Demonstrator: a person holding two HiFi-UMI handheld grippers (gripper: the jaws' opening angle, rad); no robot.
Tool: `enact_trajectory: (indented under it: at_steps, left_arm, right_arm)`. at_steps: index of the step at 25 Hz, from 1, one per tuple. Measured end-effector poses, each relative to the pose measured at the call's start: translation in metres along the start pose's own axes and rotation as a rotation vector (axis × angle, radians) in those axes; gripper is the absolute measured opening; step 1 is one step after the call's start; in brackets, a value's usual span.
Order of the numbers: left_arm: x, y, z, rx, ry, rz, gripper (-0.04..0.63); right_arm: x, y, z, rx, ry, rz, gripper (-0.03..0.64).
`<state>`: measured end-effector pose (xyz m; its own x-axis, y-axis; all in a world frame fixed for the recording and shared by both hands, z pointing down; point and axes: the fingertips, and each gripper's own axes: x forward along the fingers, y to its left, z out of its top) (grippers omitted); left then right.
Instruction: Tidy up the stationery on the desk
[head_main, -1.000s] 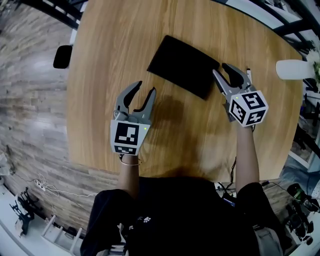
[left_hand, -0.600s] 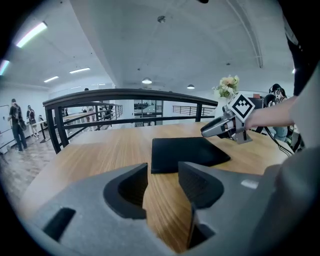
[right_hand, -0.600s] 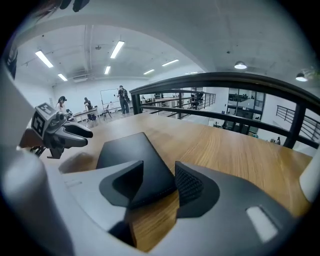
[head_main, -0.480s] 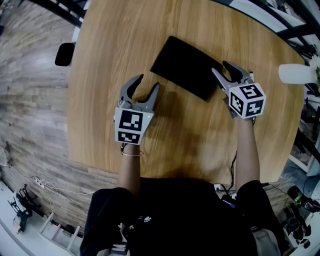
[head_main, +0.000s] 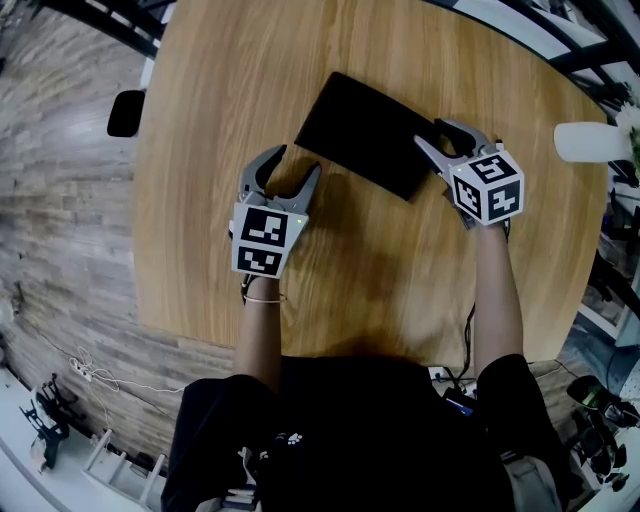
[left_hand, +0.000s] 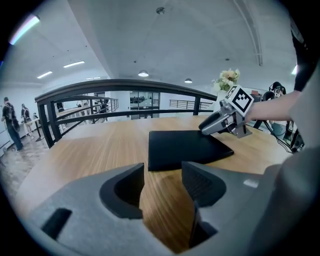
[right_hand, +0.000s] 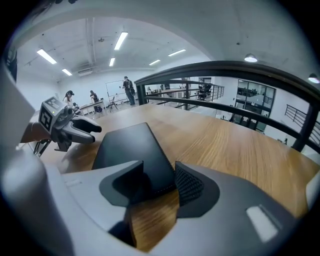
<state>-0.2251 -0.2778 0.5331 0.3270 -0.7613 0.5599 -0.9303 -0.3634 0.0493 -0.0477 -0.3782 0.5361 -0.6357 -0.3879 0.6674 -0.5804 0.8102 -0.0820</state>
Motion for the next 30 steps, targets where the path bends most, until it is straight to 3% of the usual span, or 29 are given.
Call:
enact_trajectory:
  at_steps: [8, 15, 23, 27, 30]
  left_arm:
    - [0.009, 0.0, -0.005, 0.014, 0.06, -0.015, 0.233]
    - [0.019, 0.001, -0.009, 0.006, 0.138, -0.031, 0.252]
    - [0.024, 0.0, -0.012, 0.008, 0.184, -0.04, 0.259]
    - [0.029, -0.002, -0.008, 0.038, 0.181, -0.055, 0.259]
    - [0.028, -0.002, -0.008, 0.03, 0.181, -0.064, 0.259]
  right_arm:
    - [0.003, -0.001, -0.002, -0.044, 0.034, 0.011, 0.241]
    - [0.004, 0.002, -0.002, -0.07, 0.042, 0.029, 0.208]
    - [0.004, 0.021, -0.005, -0.148, 0.059, 0.072, 0.063]
    - [0.005, 0.017, -0.004, -0.16, 0.066, 0.06, 0.075]
    - [0.003, 0.011, -0.003, -0.152, 0.065, 0.043, 0.145]
